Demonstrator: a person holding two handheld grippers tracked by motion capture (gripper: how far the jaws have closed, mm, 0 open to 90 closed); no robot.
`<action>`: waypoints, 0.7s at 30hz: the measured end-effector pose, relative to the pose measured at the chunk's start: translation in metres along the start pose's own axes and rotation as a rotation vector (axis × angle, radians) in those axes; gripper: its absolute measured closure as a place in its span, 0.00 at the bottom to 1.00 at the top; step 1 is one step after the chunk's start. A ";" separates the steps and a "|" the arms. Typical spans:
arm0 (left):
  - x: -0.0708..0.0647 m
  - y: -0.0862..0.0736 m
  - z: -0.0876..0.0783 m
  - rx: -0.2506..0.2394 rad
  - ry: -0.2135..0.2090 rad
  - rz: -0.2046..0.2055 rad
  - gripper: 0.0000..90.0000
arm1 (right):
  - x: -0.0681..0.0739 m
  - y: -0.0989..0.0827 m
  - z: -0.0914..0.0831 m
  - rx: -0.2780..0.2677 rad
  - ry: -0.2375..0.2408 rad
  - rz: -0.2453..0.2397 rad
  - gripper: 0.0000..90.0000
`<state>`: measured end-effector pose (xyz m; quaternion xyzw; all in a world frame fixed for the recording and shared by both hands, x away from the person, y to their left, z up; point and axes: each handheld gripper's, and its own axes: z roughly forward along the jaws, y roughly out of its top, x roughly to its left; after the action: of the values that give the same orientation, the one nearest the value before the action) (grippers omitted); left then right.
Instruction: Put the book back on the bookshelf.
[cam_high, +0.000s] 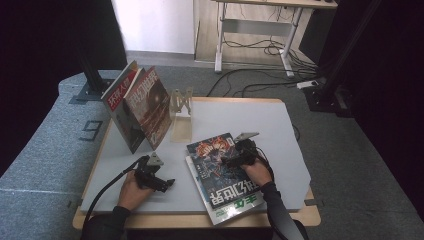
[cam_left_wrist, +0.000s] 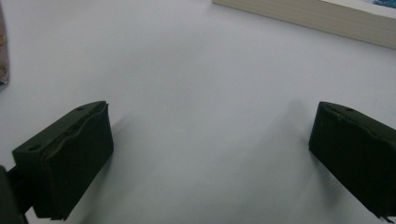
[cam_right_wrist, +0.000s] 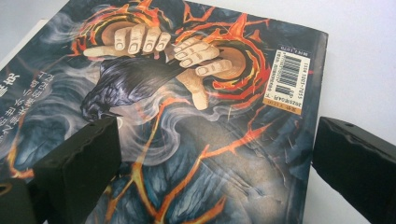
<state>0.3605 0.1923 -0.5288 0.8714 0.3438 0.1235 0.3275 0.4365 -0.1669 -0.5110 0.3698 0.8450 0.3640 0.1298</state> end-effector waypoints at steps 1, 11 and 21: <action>0.000 0.000 0.000 0.000 0.000 0.000 0.00 | 0.001 0.000 -0.001 0.003 0.001 -0.003 0.02; 0.000 0.000 0.000 0.000 0.000 0.000 0.00 | 0.013 -0.001 -0.002 -0.012 0.031 -0.043 0.02; 0.000 0.000 0.000 0.001 0.000 0.001 0.00 | 0.031 -0.002 -0.002 -0.012 0.068 -0.075 0.02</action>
<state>0.3604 0.1923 -0.5288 0.8716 0.3435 0.1237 0.3270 0.4136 -0.1466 -0.5098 0.3244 0.8600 0.3762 0.1166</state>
